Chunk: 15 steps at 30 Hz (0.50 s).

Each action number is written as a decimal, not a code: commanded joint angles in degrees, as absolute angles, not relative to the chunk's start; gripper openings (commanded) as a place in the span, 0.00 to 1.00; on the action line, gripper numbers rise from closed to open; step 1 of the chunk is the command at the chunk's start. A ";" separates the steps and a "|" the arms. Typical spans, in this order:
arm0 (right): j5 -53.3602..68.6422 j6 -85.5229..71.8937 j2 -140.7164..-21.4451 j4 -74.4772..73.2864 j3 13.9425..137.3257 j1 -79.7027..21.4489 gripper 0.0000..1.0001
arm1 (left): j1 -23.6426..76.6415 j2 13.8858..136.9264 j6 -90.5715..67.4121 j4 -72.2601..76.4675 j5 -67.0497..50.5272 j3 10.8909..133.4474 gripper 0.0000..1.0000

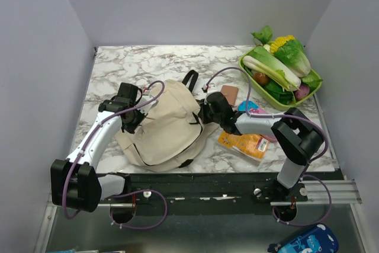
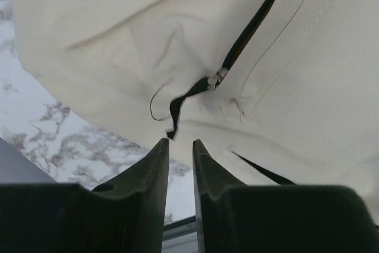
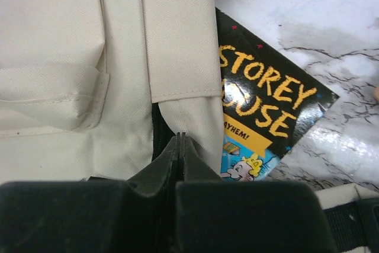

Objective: Pack the student bag
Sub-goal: Unzip the student bag at the center of the board.

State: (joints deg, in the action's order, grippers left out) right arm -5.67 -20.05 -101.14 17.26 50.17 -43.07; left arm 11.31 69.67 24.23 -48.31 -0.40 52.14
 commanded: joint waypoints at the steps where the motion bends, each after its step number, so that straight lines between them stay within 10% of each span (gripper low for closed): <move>1: -10.99 -18.72 -97.83 11.08 52.03 -41.84 0.15 | 10.11 69.87 26.72 -57.65 -2.44 57.72 0.37; 15: -7.56 -20.56 -92.55 10.20 51.77 -41.92 0.29 | 16.16 84.98 17.22 -41.50 -7.04 69.79 0.49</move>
